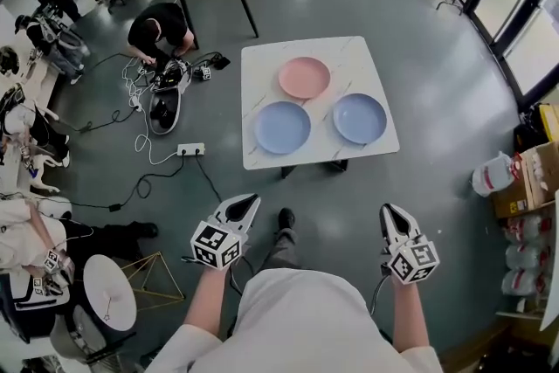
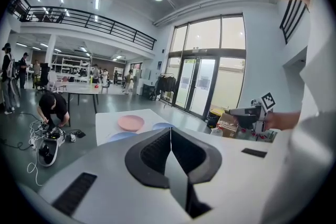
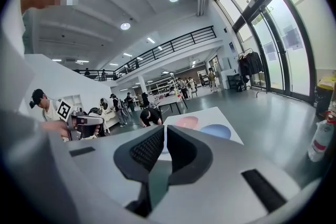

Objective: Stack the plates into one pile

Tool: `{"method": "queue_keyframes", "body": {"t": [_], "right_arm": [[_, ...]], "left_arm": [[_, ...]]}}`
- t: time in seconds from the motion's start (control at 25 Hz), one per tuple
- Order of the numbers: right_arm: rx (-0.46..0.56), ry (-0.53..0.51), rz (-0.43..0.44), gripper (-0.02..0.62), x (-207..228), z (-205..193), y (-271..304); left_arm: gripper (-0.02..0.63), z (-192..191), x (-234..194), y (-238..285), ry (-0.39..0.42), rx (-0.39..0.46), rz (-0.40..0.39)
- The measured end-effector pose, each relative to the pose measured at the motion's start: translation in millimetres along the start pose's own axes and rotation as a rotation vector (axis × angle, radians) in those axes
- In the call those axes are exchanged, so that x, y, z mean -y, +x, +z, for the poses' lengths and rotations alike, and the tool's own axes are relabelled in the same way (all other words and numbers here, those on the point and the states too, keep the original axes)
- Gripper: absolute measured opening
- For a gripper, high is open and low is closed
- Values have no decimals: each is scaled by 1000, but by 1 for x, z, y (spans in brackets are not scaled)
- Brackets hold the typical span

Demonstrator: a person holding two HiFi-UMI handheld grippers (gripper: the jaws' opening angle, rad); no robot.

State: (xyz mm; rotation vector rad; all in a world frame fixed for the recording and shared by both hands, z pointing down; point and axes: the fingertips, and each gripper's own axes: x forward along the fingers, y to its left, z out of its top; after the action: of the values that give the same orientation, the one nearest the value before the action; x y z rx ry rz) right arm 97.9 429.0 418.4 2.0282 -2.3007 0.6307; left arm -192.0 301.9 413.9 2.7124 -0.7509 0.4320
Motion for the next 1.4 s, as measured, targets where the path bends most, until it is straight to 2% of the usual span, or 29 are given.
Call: {"method": "queue_keyframes", "body": {"t": [0.36,0.72,1.12,1.4], "right_arm": [[15,65,-77,31,14,25,78],[-25,63,-120,31,15,40,151],[-54,61,-165,31,30,52,212],[-89,30,-144,31,27,56,262]], "left_arm": [[14,33,-75,58,-13,-41,-44],[14,64,-138,112,-32,-46,-100],[14,77,-179,149,-30,-70,-145],[14,79,-213,168,-63,-77,-138]]}}
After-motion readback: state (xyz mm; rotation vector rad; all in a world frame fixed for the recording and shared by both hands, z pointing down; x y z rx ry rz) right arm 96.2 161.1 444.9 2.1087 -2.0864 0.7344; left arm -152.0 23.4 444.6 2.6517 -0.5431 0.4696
